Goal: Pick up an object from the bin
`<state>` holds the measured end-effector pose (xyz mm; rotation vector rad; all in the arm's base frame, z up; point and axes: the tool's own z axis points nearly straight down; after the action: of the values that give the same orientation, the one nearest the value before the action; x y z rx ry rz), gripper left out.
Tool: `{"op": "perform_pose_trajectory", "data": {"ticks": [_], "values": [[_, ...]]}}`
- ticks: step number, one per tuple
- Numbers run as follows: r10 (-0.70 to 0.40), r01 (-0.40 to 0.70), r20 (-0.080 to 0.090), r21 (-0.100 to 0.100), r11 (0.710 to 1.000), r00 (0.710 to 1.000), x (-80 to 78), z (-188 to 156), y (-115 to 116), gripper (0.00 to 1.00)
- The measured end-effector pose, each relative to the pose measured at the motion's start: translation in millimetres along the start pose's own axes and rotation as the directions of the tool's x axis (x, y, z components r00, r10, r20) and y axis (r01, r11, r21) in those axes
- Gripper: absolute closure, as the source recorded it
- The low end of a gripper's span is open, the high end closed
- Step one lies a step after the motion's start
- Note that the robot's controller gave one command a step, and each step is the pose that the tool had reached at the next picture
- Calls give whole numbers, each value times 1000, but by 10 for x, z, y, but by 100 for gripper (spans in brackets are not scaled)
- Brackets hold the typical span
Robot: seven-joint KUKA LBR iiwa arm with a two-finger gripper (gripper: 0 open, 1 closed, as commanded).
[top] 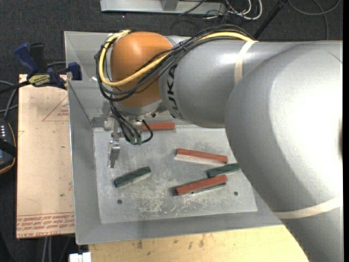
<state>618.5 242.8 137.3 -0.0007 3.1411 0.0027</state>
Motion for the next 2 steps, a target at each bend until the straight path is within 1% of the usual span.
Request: {"op": "perform_pose_trajectory", "data": {"ticks": [1,2], "values": [[-142,142,7,-1,990,990,516,582,-440,100],[-142,142,7,-2,990,990,515,582,-440,100]]}}
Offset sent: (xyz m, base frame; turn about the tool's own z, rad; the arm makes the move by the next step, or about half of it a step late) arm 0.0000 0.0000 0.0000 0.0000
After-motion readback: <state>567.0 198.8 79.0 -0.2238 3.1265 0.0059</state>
